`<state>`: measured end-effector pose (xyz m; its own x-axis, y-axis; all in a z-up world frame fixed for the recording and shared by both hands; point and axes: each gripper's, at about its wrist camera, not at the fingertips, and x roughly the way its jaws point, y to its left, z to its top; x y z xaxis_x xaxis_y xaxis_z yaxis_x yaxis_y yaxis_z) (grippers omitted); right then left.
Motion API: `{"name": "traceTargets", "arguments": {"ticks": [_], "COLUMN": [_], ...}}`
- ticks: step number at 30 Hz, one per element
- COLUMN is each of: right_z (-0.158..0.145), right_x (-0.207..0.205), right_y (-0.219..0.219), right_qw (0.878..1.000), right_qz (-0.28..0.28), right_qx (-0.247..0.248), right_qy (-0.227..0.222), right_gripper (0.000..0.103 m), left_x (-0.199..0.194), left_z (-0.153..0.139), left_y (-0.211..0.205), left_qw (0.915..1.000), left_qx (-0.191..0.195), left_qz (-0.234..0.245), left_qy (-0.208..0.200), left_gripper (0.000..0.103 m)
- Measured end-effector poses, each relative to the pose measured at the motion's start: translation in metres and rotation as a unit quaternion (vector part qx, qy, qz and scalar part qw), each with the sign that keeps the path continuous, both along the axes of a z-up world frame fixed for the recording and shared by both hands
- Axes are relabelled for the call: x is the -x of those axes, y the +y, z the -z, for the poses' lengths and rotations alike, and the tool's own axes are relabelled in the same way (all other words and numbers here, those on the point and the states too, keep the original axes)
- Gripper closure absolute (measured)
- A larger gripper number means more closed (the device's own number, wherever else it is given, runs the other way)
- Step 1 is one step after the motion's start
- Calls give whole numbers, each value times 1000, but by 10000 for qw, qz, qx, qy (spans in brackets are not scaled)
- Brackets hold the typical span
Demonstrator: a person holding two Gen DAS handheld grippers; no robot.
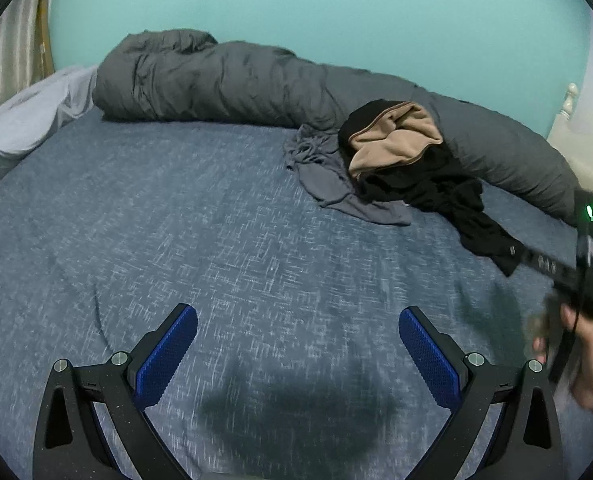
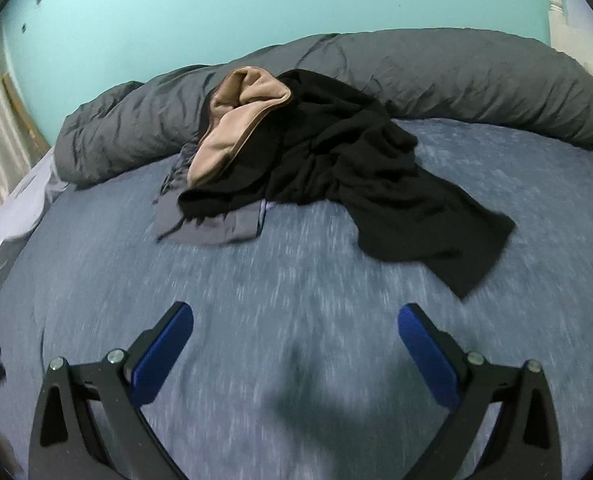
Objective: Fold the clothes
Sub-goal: 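Move the right tool to the black hoodie and grasp its tan-lined hood, then lift the hoodie with the right tool and lay it flat on the bed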
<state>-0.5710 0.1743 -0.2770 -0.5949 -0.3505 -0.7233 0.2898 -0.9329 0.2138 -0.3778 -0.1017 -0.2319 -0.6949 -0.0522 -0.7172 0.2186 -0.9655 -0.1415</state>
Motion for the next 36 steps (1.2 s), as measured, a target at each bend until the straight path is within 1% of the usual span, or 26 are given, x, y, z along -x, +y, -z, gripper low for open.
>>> {"name": "traceTargets", "arguments": {"ticks": [3, 7, 12, 18, 20, 21, 22, 23, 24, 25, 27, 28, 30, 33, 36], "right_z": [1, 4, 4, 7, 9, 11, 14, 17, 19, 20, 15, 9, -1, -19, -40], "right_x": [36, 79, 124, 168, 178, 182, 184, 186, 186, 184, 174, 167, 152, 119, 86], "right_y": [-13, -31, -65, -107, -116, -120, -123, -126, -128, -129, -127, -123, -116, -107, -99], "right_qw": [9999, 9993, 9991, 9997, 9998, 10000, 10000, 9999, 9998, 9997, 9995, 9992, 9981, 9956, 9923], "right_qz": [17, 83, 18, -51, -41, -3, -44, -85, -124, -204, -310, -351, -432, -643, -883], "right_qx": [97, 364, 430, 215, 198, 69, -9, -87, -138, -106, -9, 82, 263, 392, 551], "right_qy": [-34, -47, 14, 81, 88, 64, 15, -34, -61, -65, 88, 175, 349, 556, 670], "right_gripper": [0, 0, 0, 1, 3, 15, 32, 41, 54, 69, 86, 90, 94, 95, 96], "left_x": [14, 27, 33, 29, 25, 23, 21, 19, 16, 12, 5, 1, -9, -22, -43], "left_z": [5, 8, 14, 23, 27, 29, 31, 33, 35, 37, 39, 40, 39, 34, 23], "left_y": [-10, -22, -39, -58, -62, -64, -66, -67, -69, -69, -69, -70, -71, -67, -58], "left_qw": [10000, 10000, 9999, 9998, 9998, 9998, 9997, 9997, 9996, 9996, 9997, 9997, 9996, 9997, 9999], "left_qx": [-28, -46, -74, -123, -121, -133, -155, -178, -204, -203, -165, -161, -186, -176, -119], "left_qz": [-43, -48, -46, -98, -90, -98, -116, -120, -111, -101, -86, -99, -144, -143, -105], "left_qy": [-48, -59, -93, -116, -130, -136, -142, -152, -165, -171, -169, -165, -155, -83, 59], "left_gripper": [0, 0, 0, 0, 0, 0, 0, 0, 0, 0, 0, 0, 0, 0, 0]}}
